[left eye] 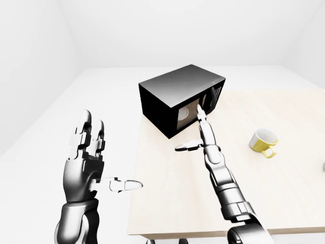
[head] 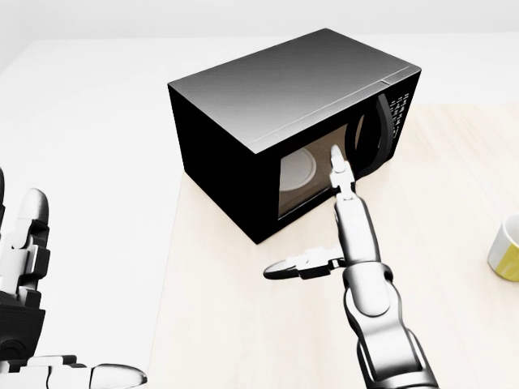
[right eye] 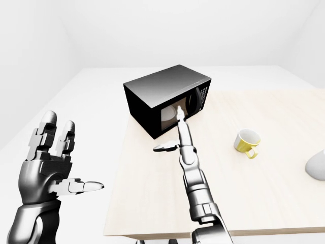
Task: Close the microwave.
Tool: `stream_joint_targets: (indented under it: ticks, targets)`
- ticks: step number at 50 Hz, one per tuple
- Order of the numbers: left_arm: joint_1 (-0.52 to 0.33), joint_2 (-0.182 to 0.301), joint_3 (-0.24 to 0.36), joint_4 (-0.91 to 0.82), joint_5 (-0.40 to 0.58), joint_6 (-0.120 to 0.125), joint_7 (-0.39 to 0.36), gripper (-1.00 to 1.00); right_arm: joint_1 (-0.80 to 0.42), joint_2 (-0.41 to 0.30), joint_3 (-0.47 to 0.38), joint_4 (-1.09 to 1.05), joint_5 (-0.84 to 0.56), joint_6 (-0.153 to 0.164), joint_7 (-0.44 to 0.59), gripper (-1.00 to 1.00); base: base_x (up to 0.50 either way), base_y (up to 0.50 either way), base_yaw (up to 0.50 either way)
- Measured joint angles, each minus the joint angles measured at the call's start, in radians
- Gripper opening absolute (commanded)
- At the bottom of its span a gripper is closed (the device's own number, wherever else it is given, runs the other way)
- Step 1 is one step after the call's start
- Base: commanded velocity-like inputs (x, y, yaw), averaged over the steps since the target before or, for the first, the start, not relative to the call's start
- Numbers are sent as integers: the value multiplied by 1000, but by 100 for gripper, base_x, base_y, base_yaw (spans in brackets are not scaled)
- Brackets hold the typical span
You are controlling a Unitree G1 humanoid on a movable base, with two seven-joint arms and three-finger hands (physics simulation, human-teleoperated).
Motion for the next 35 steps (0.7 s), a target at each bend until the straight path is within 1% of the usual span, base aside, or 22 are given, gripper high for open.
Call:
stream_joint_targets:
  ticks: [6,9,11,16,20,27,35]
  targets:
    - [1,0,-1,0,1,0,-1,100,184,13,25,-297,-7,54,18,100,0,0,0]
    - [2,0,-1,0,2,0,-1,100,274,18,37,-429,-9,71,25,100,0,0,0]
    - [2,0,-2,-1,3,0,-1,100,336,20,44,-510,-9,77,29,100,0,0,0]
    - [3,-1,-1,-1,4,0,-1,100,477,21,57,-682,-2,81,37,100,0,0,0]
    - [4,-1,-2,-3,5,0,-1,100,548,22,61,-770,5,80,40,100,0,0,0]
    - [2,0,-3,2,6,0,0,100,617,23,74,-847,10,74,42,100,0,0,0]
    - [3,0,-6,10,18,0,3,100,655,23,85,-888,13,69,41,100,0,0,0]
